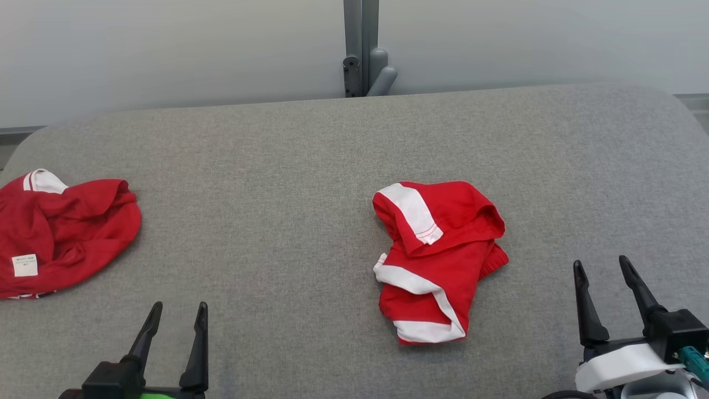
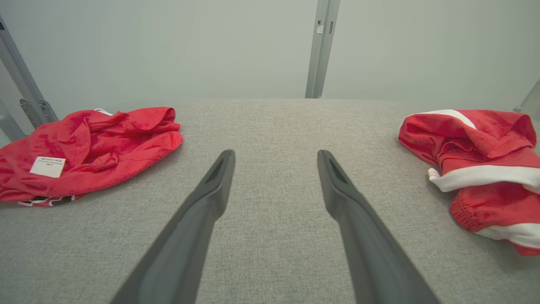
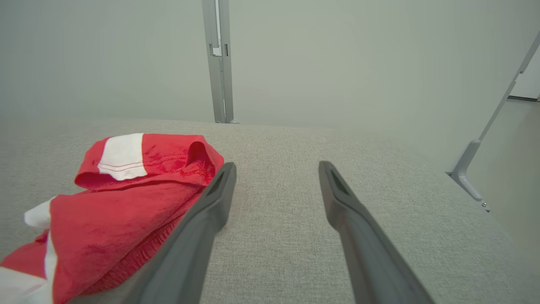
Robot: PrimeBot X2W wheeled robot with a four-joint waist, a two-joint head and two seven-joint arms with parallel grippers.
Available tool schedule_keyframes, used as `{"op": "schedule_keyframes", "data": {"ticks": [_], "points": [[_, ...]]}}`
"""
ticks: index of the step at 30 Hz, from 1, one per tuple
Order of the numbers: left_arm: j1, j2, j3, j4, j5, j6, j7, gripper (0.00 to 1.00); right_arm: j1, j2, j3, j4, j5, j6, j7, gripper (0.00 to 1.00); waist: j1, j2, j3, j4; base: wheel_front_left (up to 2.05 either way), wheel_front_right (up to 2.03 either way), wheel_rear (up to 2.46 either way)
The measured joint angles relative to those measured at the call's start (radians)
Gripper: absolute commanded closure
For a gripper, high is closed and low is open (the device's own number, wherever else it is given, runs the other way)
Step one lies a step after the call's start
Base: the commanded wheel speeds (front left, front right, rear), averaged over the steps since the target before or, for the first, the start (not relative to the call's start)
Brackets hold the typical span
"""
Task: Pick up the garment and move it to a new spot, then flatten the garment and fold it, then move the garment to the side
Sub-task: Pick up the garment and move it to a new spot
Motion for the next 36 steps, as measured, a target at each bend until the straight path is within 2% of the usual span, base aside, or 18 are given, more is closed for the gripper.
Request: {"op": "schedule_keyframes", "data": {"ticks": [6,13,24,36], "points": [[0.055,-0.067,0.142,0.002,0.062,-0.094,0.000,0.00,0.013,-0.001,-0.049,0.012,0.000,0.000,0.000,0.00,0.0000,0.0000,-0.022,0.005,0.00,0.00,0.00],[0.066,-0.130,0.238,0.014,0.120,-0.155,0.000,0.00,0.020,0.001,-0.062,0.023,0.000,0.000,0.000,0.00,0.0000,0.0000,-0.036,0.005,0.00,0.00,0.00],[0.066,-0.170,0.277,0.023,0.162,-0.178,0.000,0.00,0.023,0.007,-0.074,0.030,0.001,0.000,0.000,0.00,0.0000,0.0000,-0.043,0.004,0.00,0.00,0.00],[0.063,-0.149,0.215,0.012,0.150,-0.179,0.000,0.00,0.022,0.007,-0.061,0.031,0.001,0.000,0.000,0.00,0.0000,0.0000,-0.038,0.010,0.00,0.00,0.00]]}}
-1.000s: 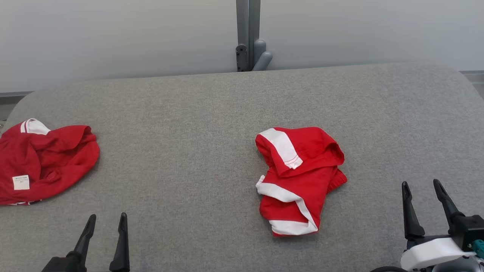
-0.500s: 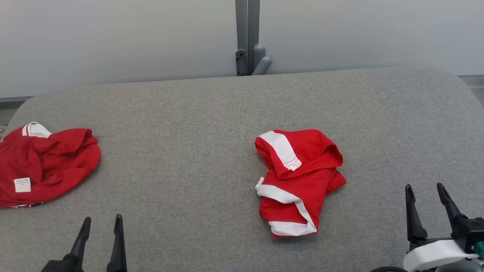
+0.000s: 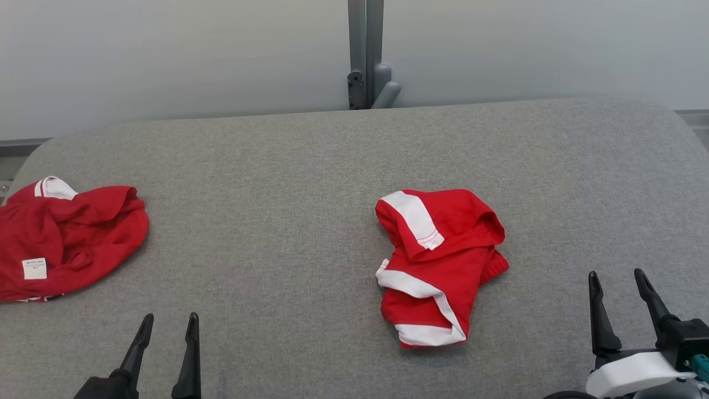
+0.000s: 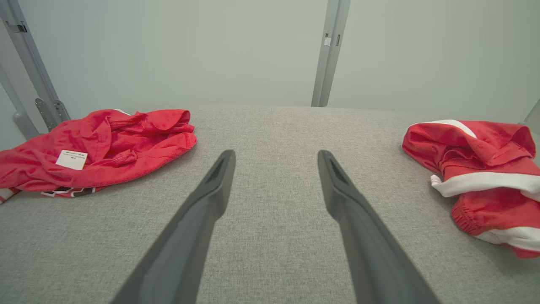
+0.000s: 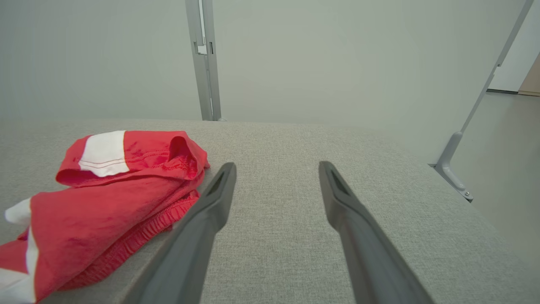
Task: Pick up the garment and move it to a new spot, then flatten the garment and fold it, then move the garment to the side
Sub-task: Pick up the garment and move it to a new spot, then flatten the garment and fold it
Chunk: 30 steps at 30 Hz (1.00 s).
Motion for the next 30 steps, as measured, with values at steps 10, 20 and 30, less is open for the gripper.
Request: {"op": "schedule_keyframes", "data": {"ticks": [10,20,30], "points": [[-0.001,0.007,-0.005,0.012,-0.007,0.000,0.000,0.00,-0.002,0.000,0.007,0.000,0.001,0.000,0.000,0.00,0.0000,0.0000,0.004,-0.008,0.00,0.00,0.00],[-0.002,0.006,-0.003,0.013,-0.011,0.000,0.000,0.00,-0.002,0.000,0.008,0.000,0.001,0.000,0.000,0.00,0.0000,0.0000,0.003,-0.011,0.00,0.00,0.00],[-0.055,-0.034,-0.127,0.068,-0.063,0.000,-0.002,0.00,-0.020,-0.002,0.023,-0.005,0.001,0.000,0.000,0.00,0.0000,0.0000,0.016,-0.021,0.00,0.00,0.00]]}}
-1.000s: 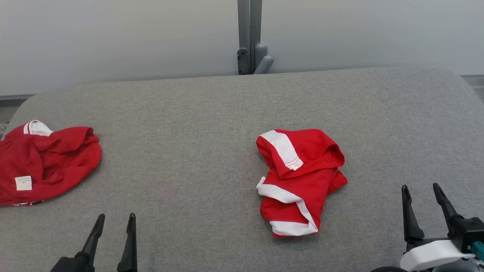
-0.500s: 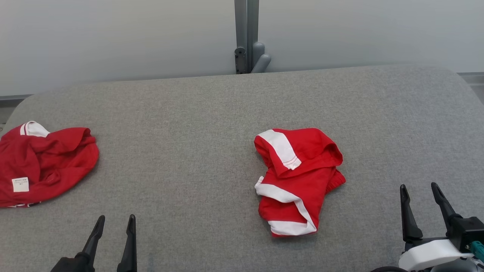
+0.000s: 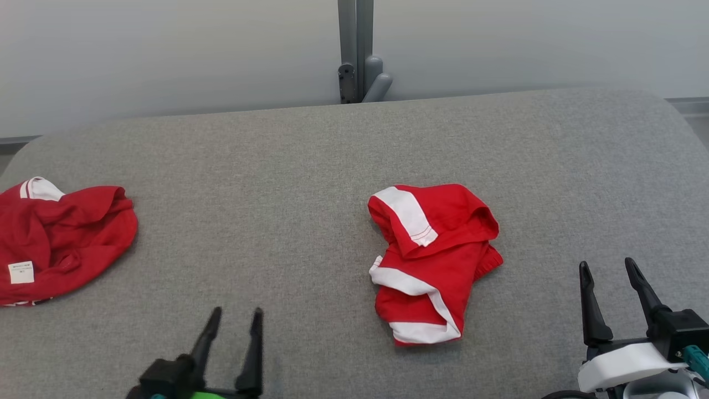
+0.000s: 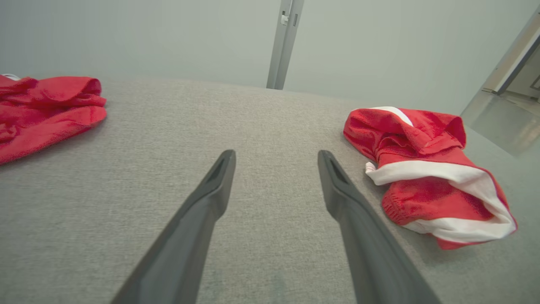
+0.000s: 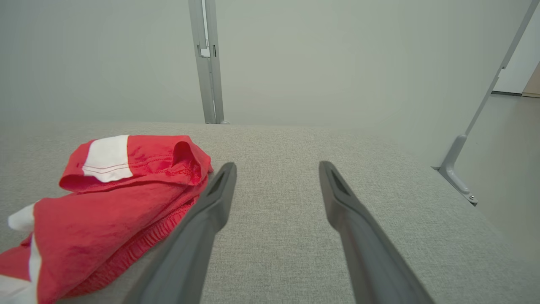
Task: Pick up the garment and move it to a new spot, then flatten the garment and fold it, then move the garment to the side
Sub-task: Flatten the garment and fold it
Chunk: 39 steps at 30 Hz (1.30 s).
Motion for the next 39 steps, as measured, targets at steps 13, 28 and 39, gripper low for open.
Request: {"op": "schedule_keyframes", "data": {"ticks": [13,28,39], "points": [[-0.322,-0.055,-0.487,0.378,-0.387,0.000,0.139,0.00,-0.045,-0.005,0.022,-0.007,0.000,0.000,0.000,0.00,0.0000,0.0000,0.057,-0.069,0.00,0.00,0.00],[-0.429,-0.061,-0.680,0.439,-0.776,0.000,0.131,0.30,-0.060,-0.004,0.017,0.000,0.000,0.000,0.000,0.00,0.0000,0.0000,0.088,-0.148,0.00,0.00,0.00],[-0.509,-0.063,-0.797,0.427,-0.915,0.000,0.033,1.00,-0.060,0.000,0.026,0.002,0.002,0.000,0.000,0.00,0.0000,0.0000,0.081,-0.160,0.00,0.00,0.00]]}}
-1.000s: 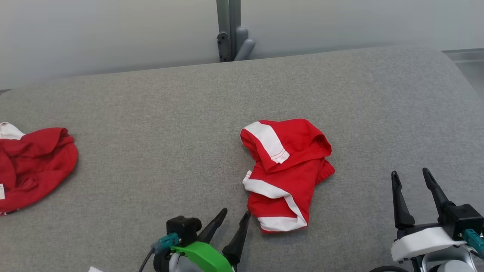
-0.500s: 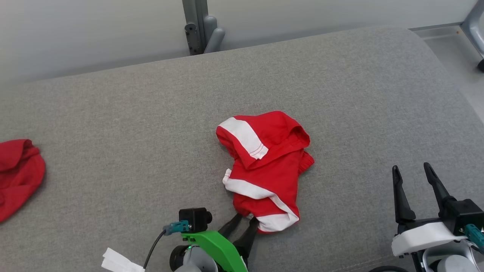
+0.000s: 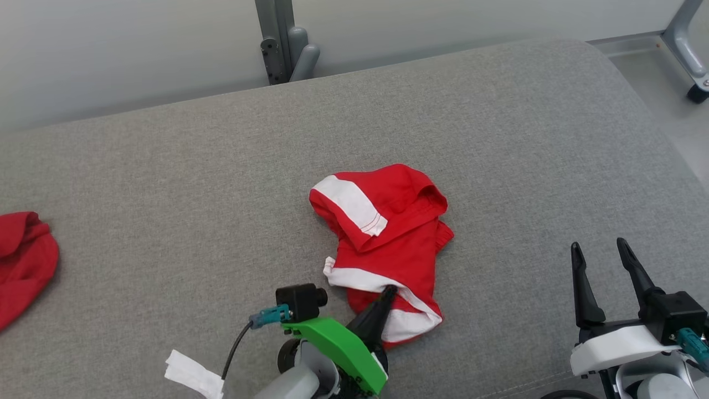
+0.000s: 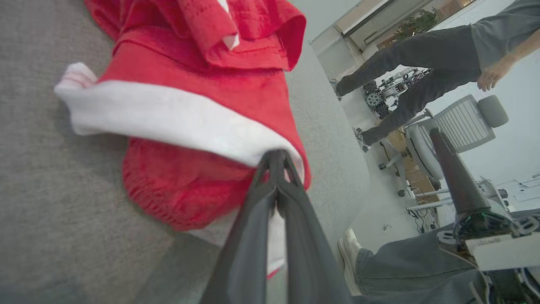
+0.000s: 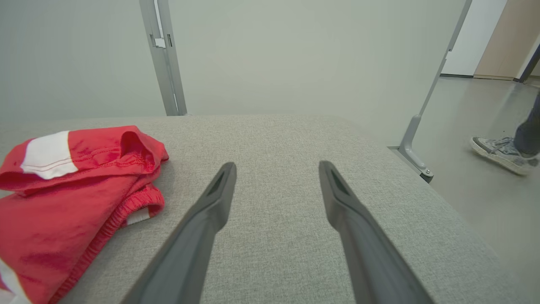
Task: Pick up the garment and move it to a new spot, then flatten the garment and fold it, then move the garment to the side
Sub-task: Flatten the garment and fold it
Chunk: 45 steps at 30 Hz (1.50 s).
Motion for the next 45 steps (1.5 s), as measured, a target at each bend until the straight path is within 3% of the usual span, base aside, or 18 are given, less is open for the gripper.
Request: {"op": "schedule_keyframes", "data": {"ticks": [23,26,27,29,31,32,33,39,45], "points": [[-0.054,0.016,-0.007,0.053,-0.034,0.000,-0.030,1.00,0.002,0.007,-0.002,0.009,0.007,0.000,0.000,0.00,0.0000,0.0000,-0.004,-0.003,0.00,0.00,0.00],[-0.055,0.010,-0.007,0.054,-0.041,0.000,-0.030,0.80,0.001,0.005,-0.001,0.009,0.007,0.000,0.000,0.00,0.0000,0.0000,-0.004,-0.003,0.00,0.00,0.00],[-0.055,0.009,-0.007,0.055,-0.043,0.000,-0.030,0.64,0.001,0.004,-0.001,0.009,0.007,0.000,0.000,0.00,0.0000,0.0000,-0.004,-0.004,0.00,0.00,0.00],[-0.058,0.007,-0.006,0.059,-0.049,0.000,-0.030,0.00,0.001,0.003,-0.001,0.009,0.007,0.000,0.000,0.00,0.0000,0.0000,-0.003,-0.005,0.00,0.00,0.00],[-0.063,0.007,-0.003,0.065,-0.049,0.000,-0.030,0.00,0.001,0.003,0.000,0.009,0.007,0.000,0.000,0.00,0.0000,0.0000,-0.002,-0.006,0.00,0.00,0.00],[-0.072,0.006,0.001,0.063,-0.048,0.000,-0.030,0.77,0.000,0.003,0.000,0.010,0.007,0.000,0.000,0.00,0.0000,0.0000,0.000,-0.009,0.00,0.00,0.00],[-0.077,0.005,0.004,0.060,-0.048,0.000,-0.031,1.00,0.000,0.003,0.001,0.010,0.007,0.000,0.000,0.00,0.0000,0.0000,0.001,-0.010,0.00,0.00,0.00],[-0.101,0.002,0.022,0.017,-0.024,0.000,-0.031,1.00,-0.001,0.002,0.004,0.010,0.007,0.000,0.000,0.00,0.0000,0.0000,0.006,-0.025,0.00,0.00,0.00],[-0.157,0.013,0.143,-0.064,0.024,0.000,-0.031,1.00,-0.001,0.002,-0.002,0.011,0.007,0.000,0.000,0.00,0.0000,0.0000,-0.001,-0.032,0.00,0.00,0.00]]}}
